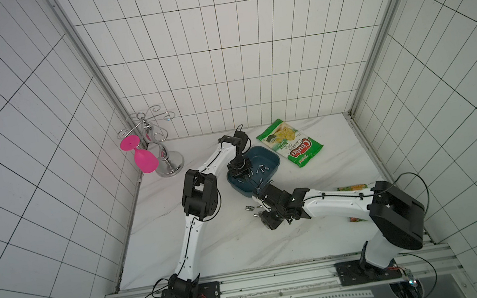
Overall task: Put the bit on the desktop into the storage box
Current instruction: Place the screwdriver bit in the storage box, then pick up the screwdriver bit from the center of the board.
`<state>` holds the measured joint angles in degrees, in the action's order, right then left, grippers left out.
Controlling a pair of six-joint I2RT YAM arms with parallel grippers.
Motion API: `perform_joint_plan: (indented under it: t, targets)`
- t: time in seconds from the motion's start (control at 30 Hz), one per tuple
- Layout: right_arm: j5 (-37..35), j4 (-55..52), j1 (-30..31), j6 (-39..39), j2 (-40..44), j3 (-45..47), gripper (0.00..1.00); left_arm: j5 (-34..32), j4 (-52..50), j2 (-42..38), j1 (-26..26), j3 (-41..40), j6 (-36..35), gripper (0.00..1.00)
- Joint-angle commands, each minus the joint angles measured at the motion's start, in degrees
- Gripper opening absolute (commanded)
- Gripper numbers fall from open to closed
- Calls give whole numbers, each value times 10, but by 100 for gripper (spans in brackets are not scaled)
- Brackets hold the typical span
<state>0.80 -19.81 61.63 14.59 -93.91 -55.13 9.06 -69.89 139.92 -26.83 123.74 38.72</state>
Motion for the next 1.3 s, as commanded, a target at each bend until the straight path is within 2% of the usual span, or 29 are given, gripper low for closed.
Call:
perform_joint_plan:
  t: [0.0, 0.3, 0.67, 1.0, 1.17, 1.27]
  targets:
    - [9, -28, 10, -12, -14, -17, 53, -3, 3, 3, -1, 11, -3, 14]
    - [18, -54, 25, -19, -45, -24, 49, -3, -2, -7, -1, 11, -6, 27]
    - [24, -57, 27, -20, -71, -32, 42, -8, -5, -41, 3, 1, -7, 30]
    - [40, -74, 27, -25, -84, -51, 18, -9, -7, -132, 23, -42, -2, 31]
    - [34, -91, 26, -25, -68, -58, 0, -9, -9, -192, 33, -74, -2, 31]
    - [36, -105, 26, -12, -47, -63, 0, -14, -12, -235, 36, -112, 1, 31]
